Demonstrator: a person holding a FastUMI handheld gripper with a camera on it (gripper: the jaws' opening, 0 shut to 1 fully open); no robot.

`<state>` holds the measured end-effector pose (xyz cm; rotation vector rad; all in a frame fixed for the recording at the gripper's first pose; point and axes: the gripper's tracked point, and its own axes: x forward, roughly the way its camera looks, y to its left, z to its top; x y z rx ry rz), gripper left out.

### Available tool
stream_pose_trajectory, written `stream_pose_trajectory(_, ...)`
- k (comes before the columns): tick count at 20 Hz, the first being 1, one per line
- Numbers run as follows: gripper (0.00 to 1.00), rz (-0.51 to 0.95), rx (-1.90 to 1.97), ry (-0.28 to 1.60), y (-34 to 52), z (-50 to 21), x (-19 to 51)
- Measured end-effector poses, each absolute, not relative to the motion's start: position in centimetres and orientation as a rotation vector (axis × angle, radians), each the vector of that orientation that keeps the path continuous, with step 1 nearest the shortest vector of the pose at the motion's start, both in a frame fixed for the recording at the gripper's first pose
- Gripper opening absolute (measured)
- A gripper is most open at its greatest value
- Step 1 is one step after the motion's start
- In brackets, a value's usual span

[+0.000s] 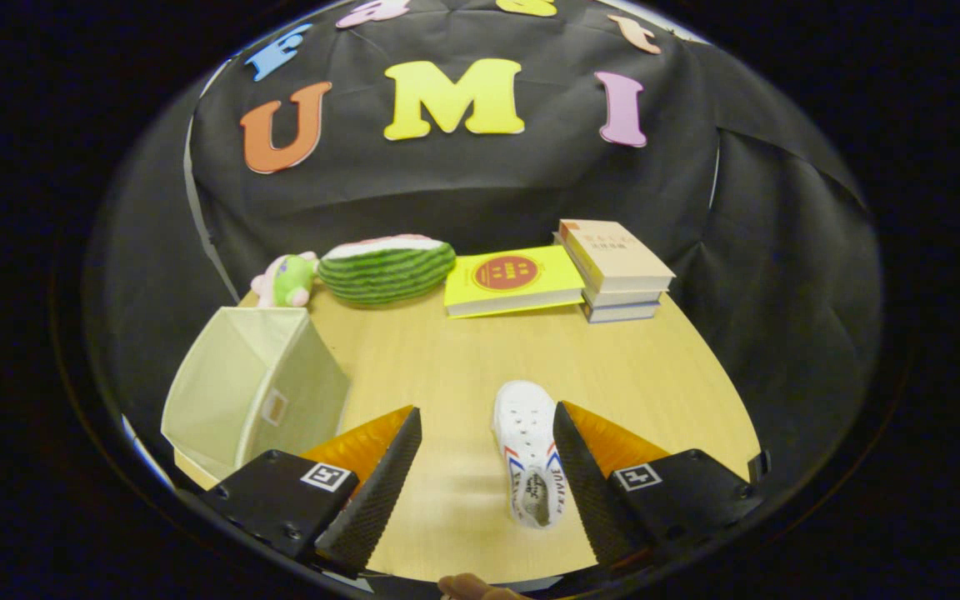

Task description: Open the storage box then place both shoes into the box .Put the left shoe in first, then the right shoe, with the right side of both shoes facing outward in a uniform manner.

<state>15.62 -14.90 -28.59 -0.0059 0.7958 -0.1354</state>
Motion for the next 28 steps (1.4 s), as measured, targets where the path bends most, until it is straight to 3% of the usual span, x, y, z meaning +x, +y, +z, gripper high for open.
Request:
stream_pose_trajectory(16,0.99,-0.105,-0.112,1.184,-23.1,-43.2,12.3)
stream_pose_trajectory(18,0.95,-0.073,-0.039,1.216,-22.4,-44.0,13.1)
stream_pose_trajectory(20,0.85,-0.025,0.061,1.241,-21.4,-44.5,12.8)
stream_pose_trajectory(22,0.39,-0.051,0.082,1.230,-21.6,-44.1,13.0)
stream_pose_trajectory(23,0.30,-0.061,0.086,1.217,-21.8,-43.8,13.1)
stream_pose_trajectory(26,0.09,-0.089,0.220,1.175,-21.1,-42.3,13.3)
stream_pose_trajectory(28,0.06,-0.081,0.332,1.178,-20.3,-41.4,13.1)
